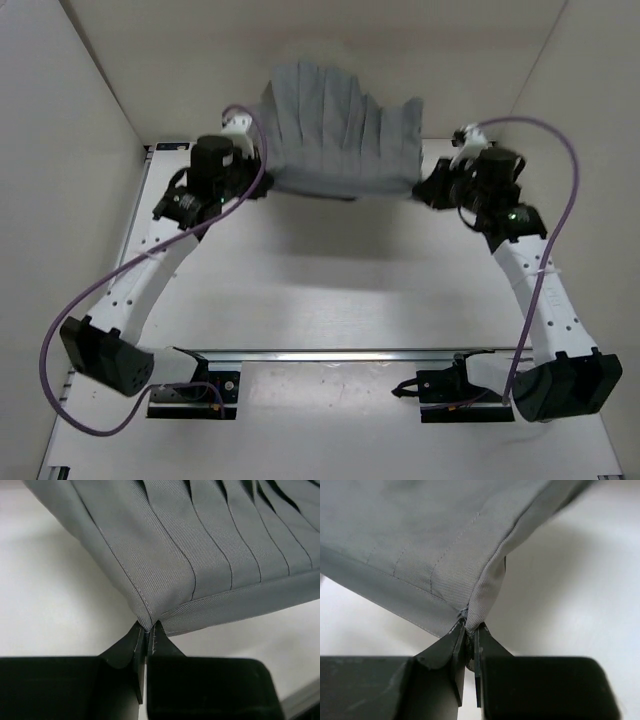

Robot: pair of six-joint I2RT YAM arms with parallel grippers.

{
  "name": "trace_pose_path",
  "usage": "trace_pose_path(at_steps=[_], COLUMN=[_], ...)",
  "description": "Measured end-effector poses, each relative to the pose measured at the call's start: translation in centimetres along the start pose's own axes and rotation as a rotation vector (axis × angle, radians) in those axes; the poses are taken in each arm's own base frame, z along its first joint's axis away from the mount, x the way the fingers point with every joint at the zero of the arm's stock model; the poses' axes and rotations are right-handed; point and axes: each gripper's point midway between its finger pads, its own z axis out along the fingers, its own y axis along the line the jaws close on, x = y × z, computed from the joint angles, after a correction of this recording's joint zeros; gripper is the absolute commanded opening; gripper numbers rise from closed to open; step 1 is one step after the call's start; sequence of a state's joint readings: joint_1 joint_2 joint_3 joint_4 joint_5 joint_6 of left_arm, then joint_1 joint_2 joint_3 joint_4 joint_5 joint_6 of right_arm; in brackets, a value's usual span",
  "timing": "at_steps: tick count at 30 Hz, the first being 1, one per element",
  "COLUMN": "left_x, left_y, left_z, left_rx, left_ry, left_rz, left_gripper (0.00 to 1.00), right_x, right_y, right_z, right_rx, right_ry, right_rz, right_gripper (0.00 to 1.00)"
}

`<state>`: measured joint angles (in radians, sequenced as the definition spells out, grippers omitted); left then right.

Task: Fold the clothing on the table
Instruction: Flatten the skirt out, then fold the skirt

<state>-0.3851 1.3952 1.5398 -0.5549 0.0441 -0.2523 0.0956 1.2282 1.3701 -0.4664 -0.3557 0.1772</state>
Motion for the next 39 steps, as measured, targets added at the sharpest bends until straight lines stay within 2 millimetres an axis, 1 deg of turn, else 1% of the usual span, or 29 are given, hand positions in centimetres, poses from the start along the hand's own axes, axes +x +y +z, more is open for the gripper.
trace_pose_path(at_steps=[1,2,3,5,6,7,8,9,10,11,12,14,16,19,21,23,25,26,27,28,30,31,32,33,34,35,37,39], left_x=[2.7,5.7,9.6,16.3,19.6,22.4,24.6,26.1,26.7,26.6,26.1,25.1,24.7,25.6,26.5,27.1,26.8,26.4,26.0,25.6,24.9,24.6,24.5,24.5,24.5,24.5,24.2,23.1], left_y=[0.2,0.5,0.9,1.5,1.7,1.9,2.0,2.0,1.9,1.8,1.8,1.9,2.3,3.2,3.9,4.6,5.2,5.7,6.0,6.3,7.1,7.8,8.4,8.9,9.5,9.9,10.2,10.1], left_z=[-0.4,-0.7,-1.0,-1.9,-2.8,-3.9,-5.3,-6.8,-8.1,-9.1,-9.8,-10.5,-10.4,-9.0,-7.3,-5.7,-4.2,-3.5,-2.9,-2.2,-1.0,-0.4,0.1,0.5,0.8,1.0,1.4,1.8], left_rx=[0.003,0.003,-0.003,-0.015,-0.023,-0.030,-0.037,-0.039,-0.038,-0.035,-0.030,-0.020,-0.022,-0.053,-0.079,-0.100,-0.109,-0.116,-0.121,-0.128,-0.145,-0.165,-0.177,-0.190,-0.206,-0.219,-0.225,-0.216], left_ry=[0.045,0.099,0.177,0.329,0.410,0.474,0.528,0.565,0.581,0.577,0.558,0.523,0.520,0.593,0.651,0.692,0.698,0.691,0.686,0.677,0.663,0.655,0.651,0.649,0.648,0.650,0.648,0.624], left_rz=[-0.005,-0.013,-0.023,-0.052,-0.068,-0.089,-0.107,-0.126,-0.146,-0.165,-0.184,-0.213,-0.231,-0.242,-0.245,-0.255,-0.274,-0.282,-0.287,-0.289,-0.276,-0.269,-0.263,-0.256,-0.258,-0.257,-0.247,-0.232], left_gripper=[0.00,0.00,0.00,0.00,0.00,0.00,0.00,0.00,0.00,0.00,0.00,0.00,0.00,0.00,0.00,0.00,0.00,0.02,0.05,0.19,0.43,0.52,0.70,0.86,0.95,0.99,0.99,0.99], right_x=[3.5,7.5,11.2,18.8,21.5,23.8,25.6,26.4,26.6,26.4,26.0,25.6,25.4,25.8,26.5,26.6,26.0,25.7,25.3,24.8,23.9,23.7,23.5,23.4,23.4,23.3,22.8,21.8], right_y=[-0.1,-0.3,-0.5,-0.2,0.2,1.0,1.8,2.7,3.5,4.1,4.5,5.0,5.0,4.3,3.5,2.9,2.4,2.3,2.1,2.0,1.3,0.7,0.0,-0.5,-1.0,-1.5,-2.1,-2.2], right_z=[-0.2,-0.4,-0.6,-2.1,-3.1,-4.4,-5.7,-6.8,-7.6,-8.1,-8.3,-8.3,-7.7,-6.1,-4.7,-3.6,-2.3,-1.6,-0.9,-0.1,1.6,2.3,3.0,3.5,3.9,4.2,4.7,5.0], right_rx=[0.003,0.014,0.027,0.055,0.064,0.068,0.070,0.060,0.045,0.030,0.018,-0.002,-0.017,-0.011,0.005,0.005,-0.004,-0.008,-0.013,-0.019,-0.017,-0.006,0.007,0.016,0.025,0.038,0.049,0.042], right_ry=[0.066,0.149,0.225,0.403,0.475,0.535,0.583,0.604,0.605,0.593,0.577,0.562,0.563,0.592,0.624,0.635,0.629,0.623,0.619,0.609,0.579,0.564,0.553,0.547,0.545,0.543,0.531,0.506], right_rz=[0.028,0.068,0.107,0.193,0.224,0.252,0.280,0.296,0.308,0.321,0.332,0.360,0.386,0.421,0.451,0.475,0.485,0.482,0.479,0.475,0.460,0.454,0.451,0.447,0.444,0.439,0.412,0.374], right_gripper=[0.00,0.00,0.00,0.00,0.00,0.00,0.00,0.00,0.00,0.01,0.00,0.00,0.00,0.00,0.00,0.00,0.00,0.02,0.08,0.13,0.37,0.47,0.50,0.58,0.67,0.79,0.82,0.81])
